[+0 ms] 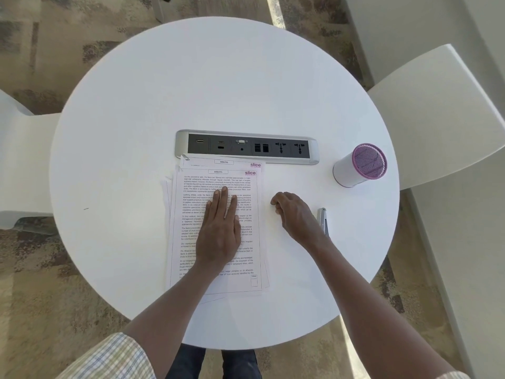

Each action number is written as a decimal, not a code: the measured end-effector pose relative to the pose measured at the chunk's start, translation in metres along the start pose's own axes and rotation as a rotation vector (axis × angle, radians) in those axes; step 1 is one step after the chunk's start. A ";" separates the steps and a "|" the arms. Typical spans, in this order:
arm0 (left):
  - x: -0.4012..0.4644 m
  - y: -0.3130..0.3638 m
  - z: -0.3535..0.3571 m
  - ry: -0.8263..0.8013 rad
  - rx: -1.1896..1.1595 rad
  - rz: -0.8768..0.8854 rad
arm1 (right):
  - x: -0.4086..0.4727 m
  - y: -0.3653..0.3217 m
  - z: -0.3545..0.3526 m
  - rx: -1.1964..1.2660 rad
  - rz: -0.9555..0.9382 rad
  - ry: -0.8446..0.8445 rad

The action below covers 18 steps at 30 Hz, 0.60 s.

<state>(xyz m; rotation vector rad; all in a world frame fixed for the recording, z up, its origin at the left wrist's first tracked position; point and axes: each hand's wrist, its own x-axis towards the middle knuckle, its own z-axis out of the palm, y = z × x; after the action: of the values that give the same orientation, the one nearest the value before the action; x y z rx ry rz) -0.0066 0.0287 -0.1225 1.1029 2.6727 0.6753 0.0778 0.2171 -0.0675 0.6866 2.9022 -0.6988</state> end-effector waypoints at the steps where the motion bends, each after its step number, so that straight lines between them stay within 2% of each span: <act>1: 0.000 0.000 0.000 0.002 0.000 0.001 | 0.000 0.000 0.000 0.009 0.011 0.001; 5: 0.000 0.000 0.000 0.005 -0.005 0.001 | 0.000 -0.004 0.000 0.071 0.147 0.091; 8: 0.000 0.000 0.000 0.005 -0.003 0.002 | 0.001 -0.010 0.000 0.029 0.213 0.114; 14: 0.000 0.001 -0.001 -0.005 -0.007 -0.009 | 0.006 -0.016 -0.001 -0.147 0.257 0.014; 18: 0.001 0.002 -0.003 -0.008 -0.007 -0.008 | 0.008 -0.019 -0.005 -0.242 0.199 -0.062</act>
<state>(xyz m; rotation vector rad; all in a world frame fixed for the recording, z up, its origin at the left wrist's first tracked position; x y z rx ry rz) -0.0068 0.0292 -0.1194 1.0898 2.6642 0.6768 0.0623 0.2076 -0.0563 0.8871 2.7472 -0.3337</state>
